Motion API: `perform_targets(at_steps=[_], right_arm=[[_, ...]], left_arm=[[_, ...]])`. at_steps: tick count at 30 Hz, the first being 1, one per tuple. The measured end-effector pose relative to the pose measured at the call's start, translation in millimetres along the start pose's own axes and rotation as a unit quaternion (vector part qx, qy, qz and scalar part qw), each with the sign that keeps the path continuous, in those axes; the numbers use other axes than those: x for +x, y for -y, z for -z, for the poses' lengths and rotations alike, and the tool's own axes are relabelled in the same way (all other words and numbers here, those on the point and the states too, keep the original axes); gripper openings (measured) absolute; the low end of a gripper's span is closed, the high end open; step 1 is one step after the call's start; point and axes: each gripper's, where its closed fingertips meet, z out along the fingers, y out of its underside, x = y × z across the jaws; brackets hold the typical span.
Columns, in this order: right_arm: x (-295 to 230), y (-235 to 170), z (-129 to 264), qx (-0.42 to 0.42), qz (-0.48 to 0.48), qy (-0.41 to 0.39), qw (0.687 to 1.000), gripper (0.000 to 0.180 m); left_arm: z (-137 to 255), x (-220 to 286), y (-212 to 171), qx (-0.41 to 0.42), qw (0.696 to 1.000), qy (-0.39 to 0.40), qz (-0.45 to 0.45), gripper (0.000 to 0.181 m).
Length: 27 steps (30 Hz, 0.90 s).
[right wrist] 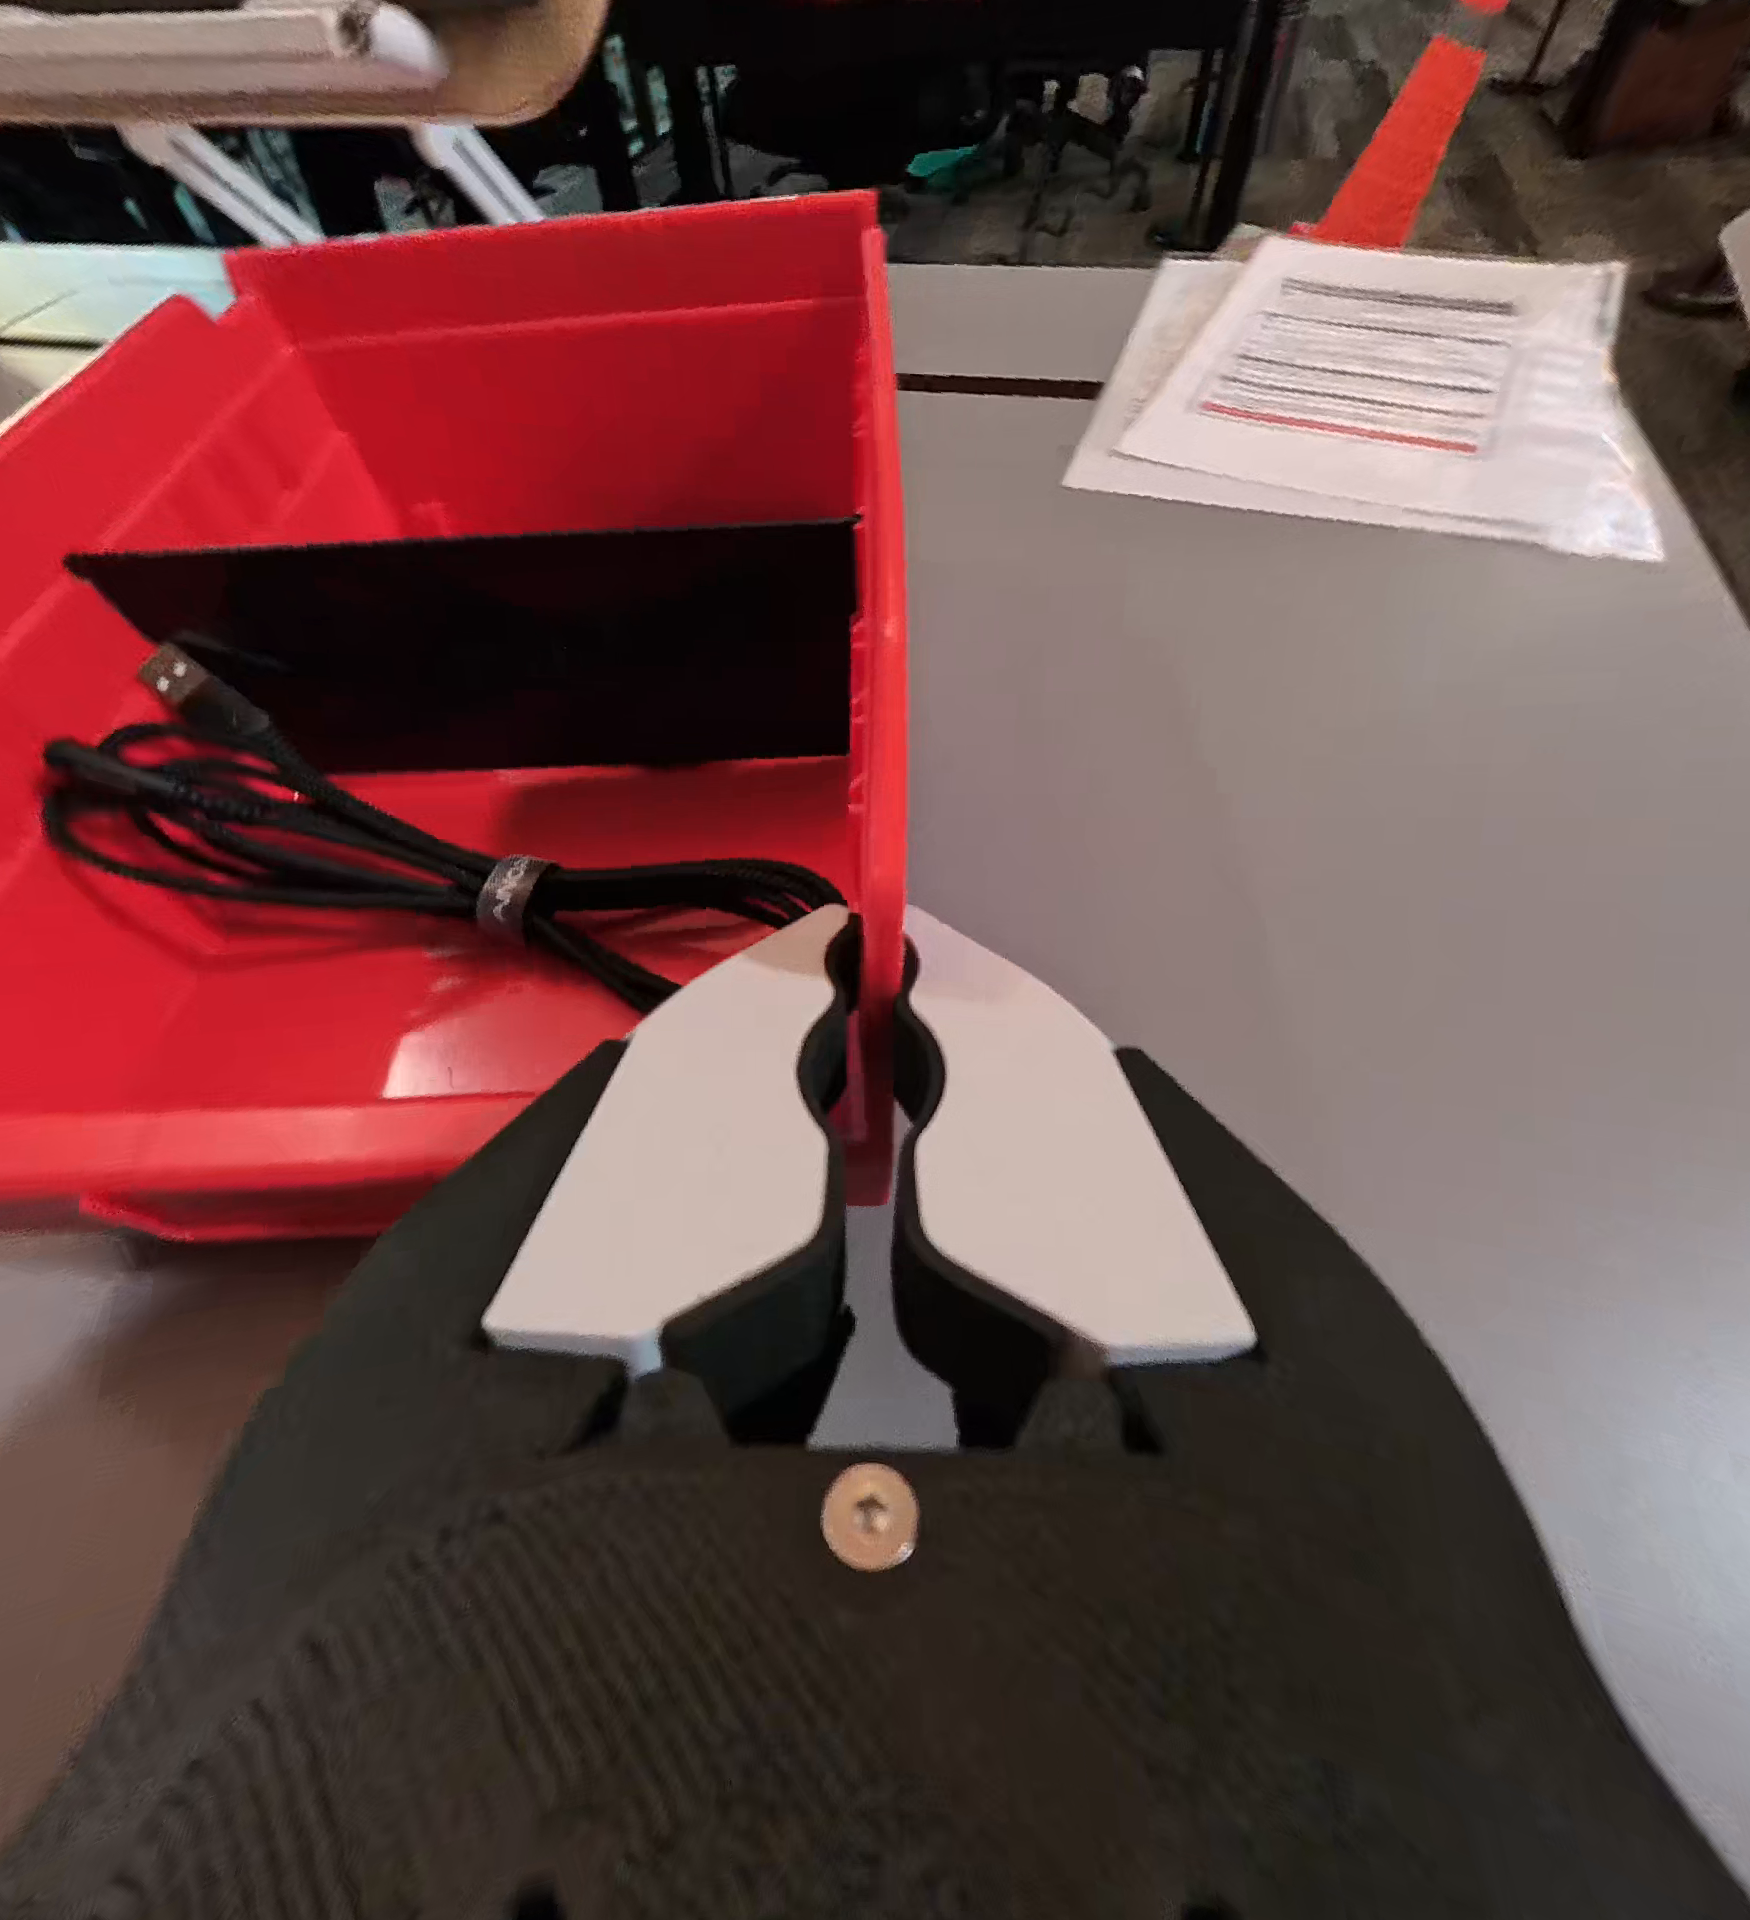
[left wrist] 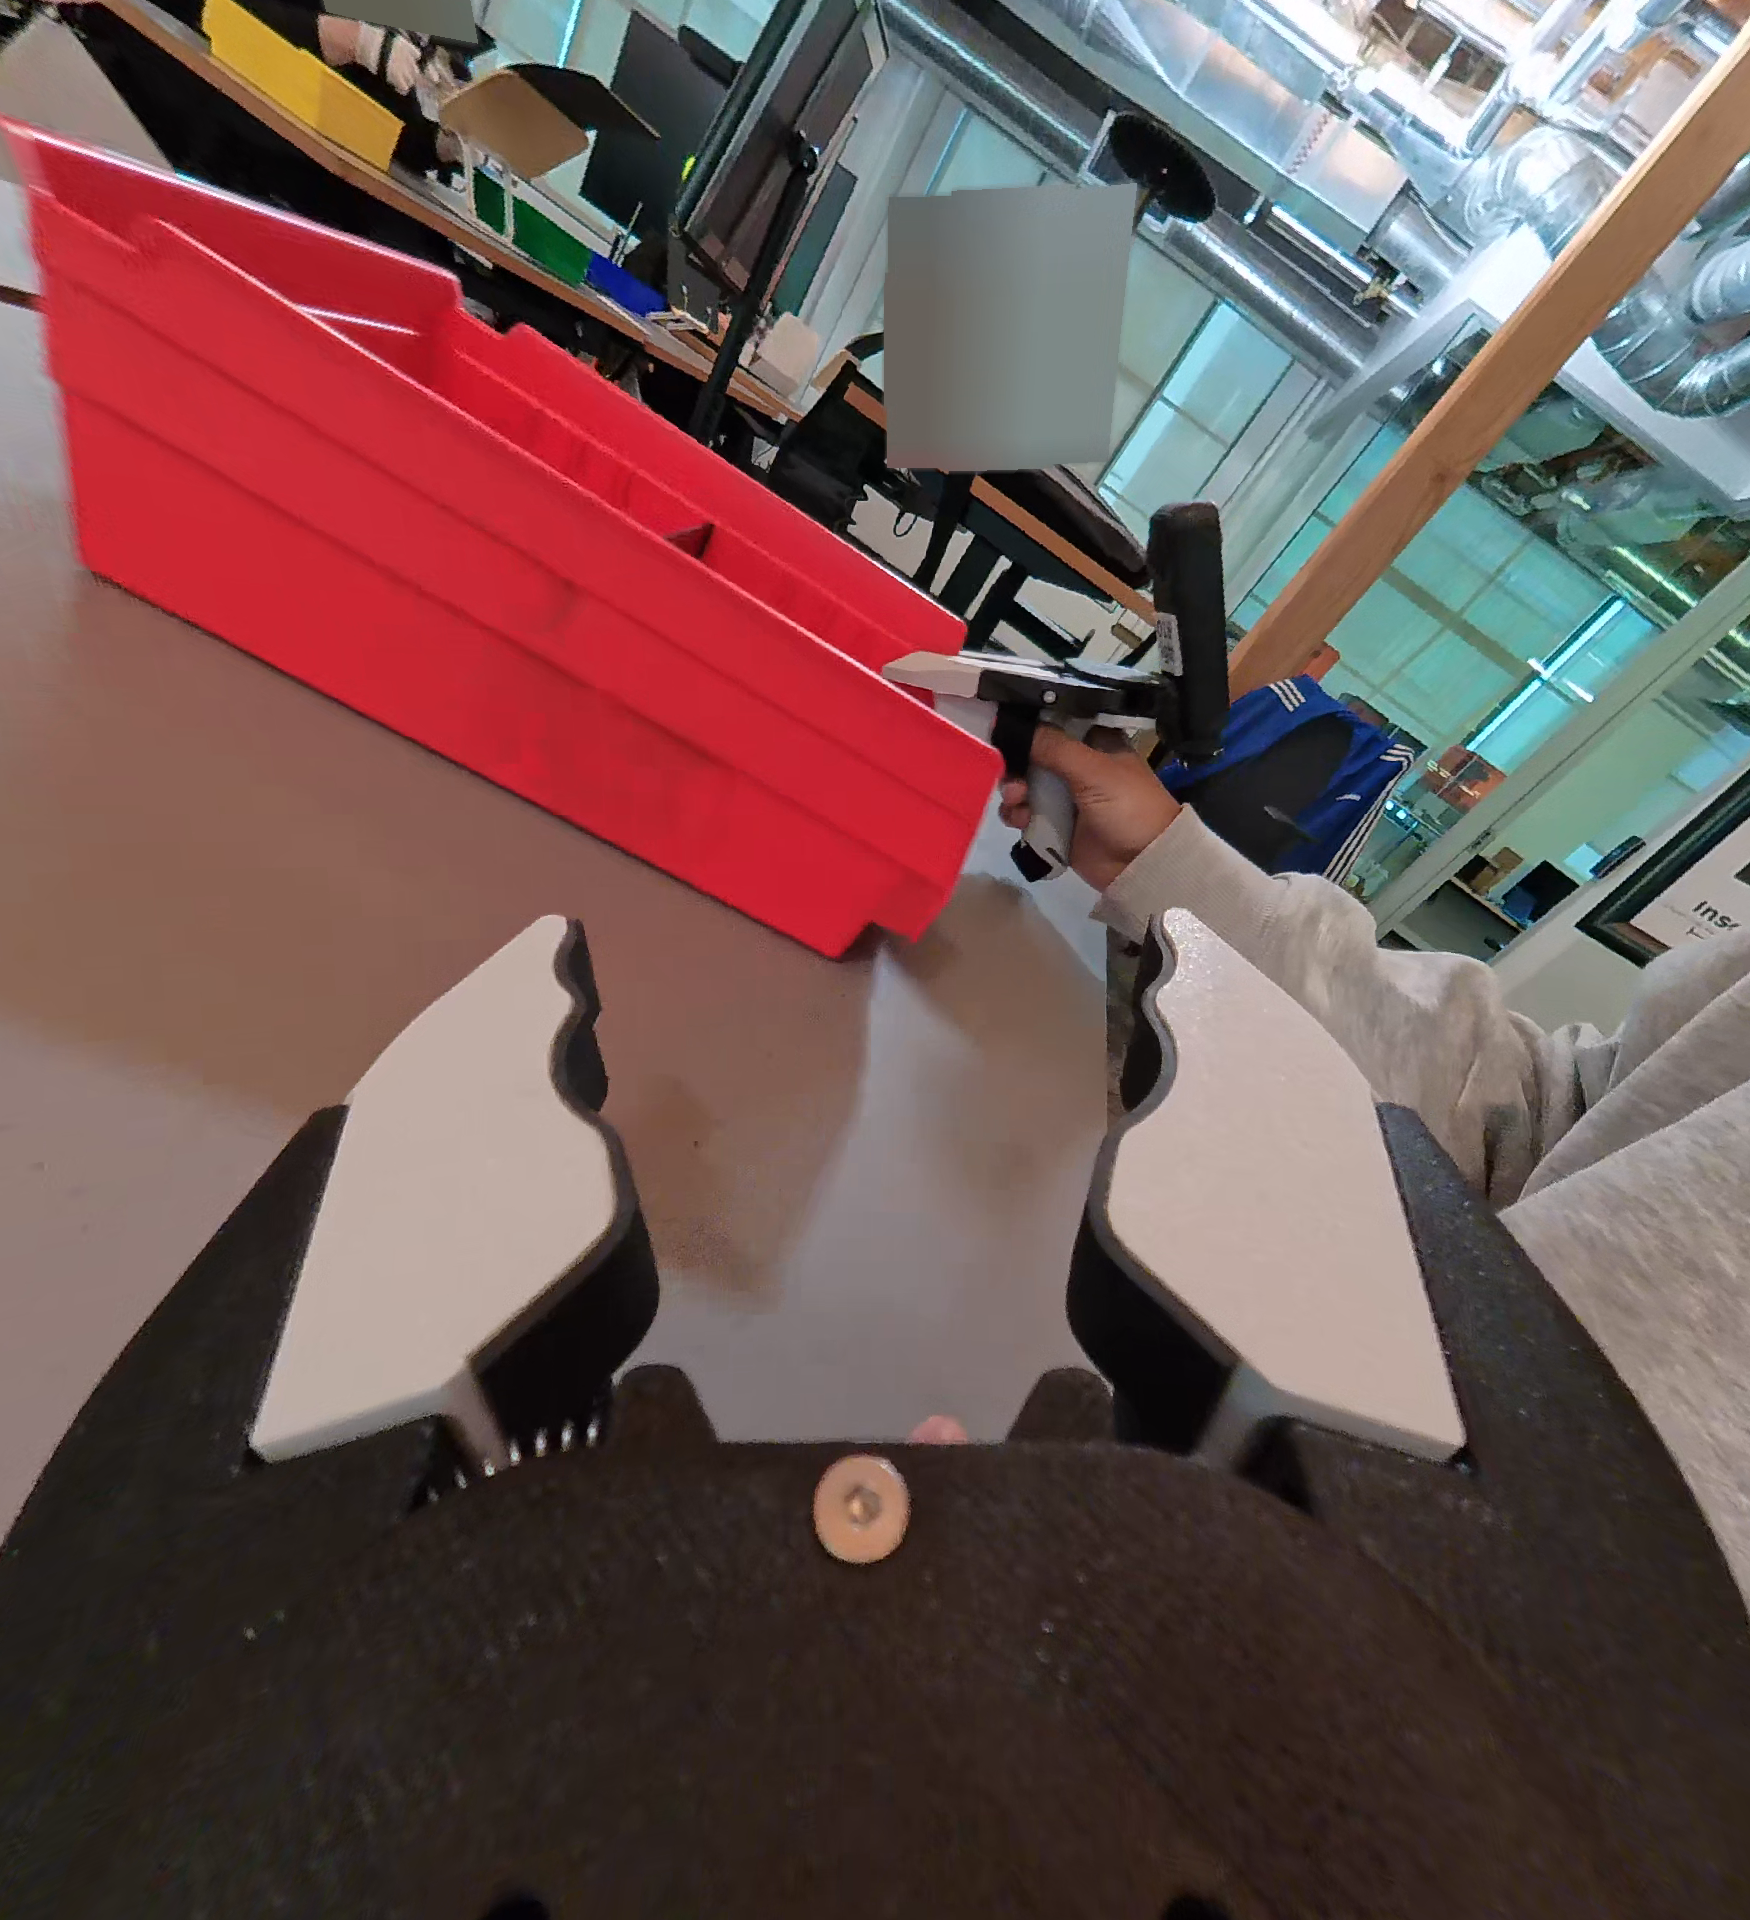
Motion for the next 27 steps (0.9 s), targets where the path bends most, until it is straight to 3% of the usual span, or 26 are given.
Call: perform_targets(at_steps=[9,18,27], right_arm=[[76,-25,66,-0.011,0.029,-0.076,0.997,0.010],[107,-31,84,-0.017,-0.001,-0.122,0.992,0.012],[107,-30,84,0.006,-0.040,-0.115,0.993,0.009]], left_arm=[[0,1,-3,-0.011,1.000,-0.004,-0.006,0.099],[0,0,-4,-0.014,1.000,-0.008,0.006,0.098],[0,0,-5,-0.013,1.000,-0.012,0.020,0.098]])
